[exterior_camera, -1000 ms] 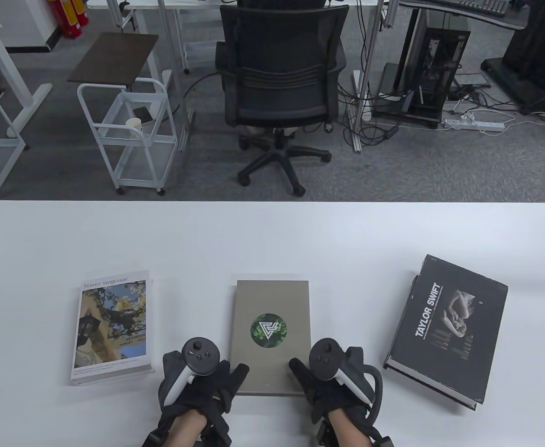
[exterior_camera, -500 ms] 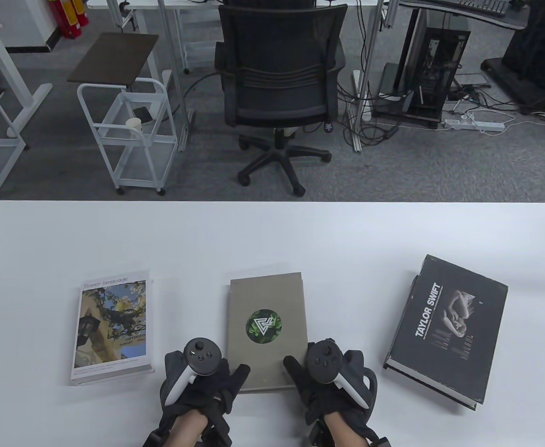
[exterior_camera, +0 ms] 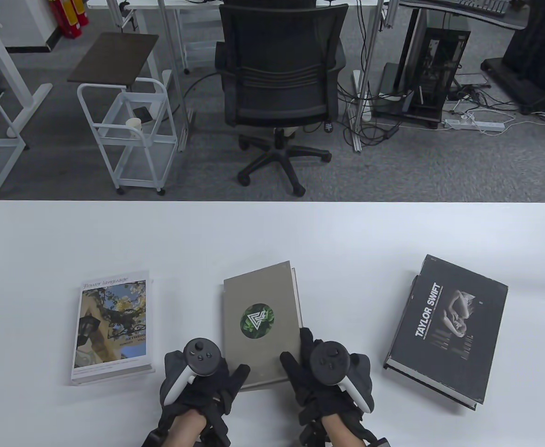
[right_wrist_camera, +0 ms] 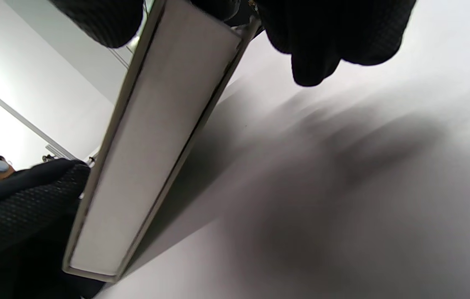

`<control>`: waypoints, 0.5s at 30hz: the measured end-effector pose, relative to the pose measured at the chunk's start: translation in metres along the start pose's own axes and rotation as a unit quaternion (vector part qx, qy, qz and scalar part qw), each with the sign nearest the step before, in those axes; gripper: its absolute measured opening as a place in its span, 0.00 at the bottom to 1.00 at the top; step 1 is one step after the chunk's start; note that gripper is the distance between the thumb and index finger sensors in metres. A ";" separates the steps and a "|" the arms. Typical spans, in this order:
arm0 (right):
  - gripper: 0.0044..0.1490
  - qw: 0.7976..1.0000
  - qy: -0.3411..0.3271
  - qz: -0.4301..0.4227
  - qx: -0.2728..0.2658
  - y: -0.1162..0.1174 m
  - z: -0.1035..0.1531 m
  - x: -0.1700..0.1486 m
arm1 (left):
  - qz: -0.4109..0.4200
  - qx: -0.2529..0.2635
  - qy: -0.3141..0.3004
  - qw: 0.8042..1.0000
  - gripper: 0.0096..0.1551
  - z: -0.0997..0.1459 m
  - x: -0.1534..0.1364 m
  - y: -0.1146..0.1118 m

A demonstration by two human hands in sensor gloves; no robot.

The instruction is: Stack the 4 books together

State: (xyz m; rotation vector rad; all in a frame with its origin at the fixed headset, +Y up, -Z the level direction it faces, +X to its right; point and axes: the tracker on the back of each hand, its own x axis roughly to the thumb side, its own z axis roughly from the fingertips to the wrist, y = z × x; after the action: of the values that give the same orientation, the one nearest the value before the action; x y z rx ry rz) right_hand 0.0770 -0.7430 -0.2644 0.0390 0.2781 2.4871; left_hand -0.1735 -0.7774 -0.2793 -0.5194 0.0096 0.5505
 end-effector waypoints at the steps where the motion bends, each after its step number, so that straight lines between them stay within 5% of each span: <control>1: 0.46 1.000 -0.001 -0.006 -0.001 0.000 0.001 0.001 | 0.001 -0.002 0.000 1.000 0.51 0.000 0.000 0.000; 15: 0.39 0.998 -0.035 -0.026 -0.046 -0.016 0.012 0.009 | 0.019 -0.030 0.010 0.999 0.49 0.002 -0.001 0.002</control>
State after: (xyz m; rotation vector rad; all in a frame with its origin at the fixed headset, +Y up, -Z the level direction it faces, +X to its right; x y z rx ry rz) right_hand 0.0806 -0.7231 -0.2562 0.0796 0.1320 2.4382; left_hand -0.1753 -0.7756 -0.2786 -0.5845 0.0213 0.5845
